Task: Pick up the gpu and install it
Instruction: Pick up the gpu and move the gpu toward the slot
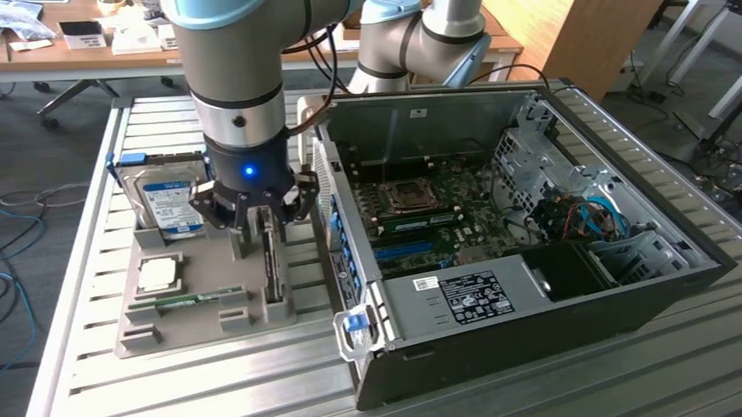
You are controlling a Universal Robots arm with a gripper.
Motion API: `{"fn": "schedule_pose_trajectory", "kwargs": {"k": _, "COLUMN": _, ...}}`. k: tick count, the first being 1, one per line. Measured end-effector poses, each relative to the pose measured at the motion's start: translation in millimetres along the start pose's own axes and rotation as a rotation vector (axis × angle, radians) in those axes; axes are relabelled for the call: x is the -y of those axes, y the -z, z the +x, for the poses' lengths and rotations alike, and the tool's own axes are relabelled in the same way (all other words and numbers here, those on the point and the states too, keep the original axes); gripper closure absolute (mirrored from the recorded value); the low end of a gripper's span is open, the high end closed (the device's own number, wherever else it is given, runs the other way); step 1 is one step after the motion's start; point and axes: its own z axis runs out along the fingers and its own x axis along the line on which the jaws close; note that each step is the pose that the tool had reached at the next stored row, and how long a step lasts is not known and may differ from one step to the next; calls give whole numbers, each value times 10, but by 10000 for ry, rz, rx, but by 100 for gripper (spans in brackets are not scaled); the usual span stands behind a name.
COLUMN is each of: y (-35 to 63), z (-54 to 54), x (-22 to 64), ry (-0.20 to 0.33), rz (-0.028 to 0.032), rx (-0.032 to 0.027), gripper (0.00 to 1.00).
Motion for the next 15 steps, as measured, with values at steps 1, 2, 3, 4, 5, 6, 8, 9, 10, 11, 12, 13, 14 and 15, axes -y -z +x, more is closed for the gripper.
{"fn": "schedule_pose_trajectory", "kwargs": {"k": 1, "y": -10, "z": 0, "x": 0, "ry": 0, "rz": 0, "rx": 1, "gripper": 51}}
{"fn": "schedule_pose_trajectory", "kwargs": {"k": 2, "y": -19, "z": 1, "x": 1, "ry": 0, "rz": 0, "rx": 0, "gripper": 51}}
{"fn": "schedule_pose_trajectory", "kwargs": {"k": 3, "y": -27, "z": 1, "x": 1, "ry": -1, "rz": 1, "rx": 0, "gripper": 51}}
{"fn": "schedule_pose_trajectory", "kwargs": {"k": 4, "y": -35, "z": 1, "x": 1, "ry": -1, "rz": 1, "rx": 0, "gripper": 51}}
{"fn": "schedule_pose_trajectory", "kwargs": {"k": 5, "y": -42, "z": 1, "x": 2, "ry": 0, "rz": 1, "rx": -1, "gripper": 51}}
{"fn": "schedule_pose_trajectory", "kwargs": {"k": 6, "y": -51, "z": 1, "x": 2, "ry": 0, "rz": 0, "rx": 0, "gripper": 51}}
{"fn": "schedule_pose_trajectory", "kwargs": {"k": 8, "y": -72, "z": 2, "x": 3, "ry": 0, "rz": 1, "rx": 0, "gripper": 51}}
{"fn": "schedule_pose_trajectory", "kwargs": {"k": 9, "y": -82, "z": 2, "x": 4, "ry": -1, "rz": 1, "rx": 0, "gripper": 51}}
{"fn": "schedule_pose_trajectory", "kwargs": {"k": 10, "y": -94, "z": 2, "x": 4, "ry": 0, "rz": 0, "rx": 0, "gripper": 51}}
{"fn": "schedule_pose_trajectory", "kwargs": {"k": 11, "y": -104, "z": 2, "x": 5, "ry": 0, "rz": 1, "rx": 0, "gripper": 51}}
{"fn": "schedule_pose_trajectory", "kwargs": {"k": 12, "y": -114, "z": 2, "x": 5, "ry": 0, "rz": 0, "rx": 0, "gripper": 51}}
{"fn": "schedule_pose_trajectory", "kwargs": {"k": 13, "y": -123, "z": 3, "x": 6, "ry": 0, "rz": 1, "rx": 0, "gripper": 51}}
{"fn": "schedule_pose_trajectory", "kwargs": {"k": 14, "y": -130, "z": 3, "x": 6, "ry": 0, "rz": 0, "rx": 0, "gripper": 51}}
{"fn": "schedule_pose_trajectory", "kwargs": {"k": 15, "y": -135, "z": 3, "x": 6, "ry": 0, "rz": 1, "rx": -1, "gripper": 51}}
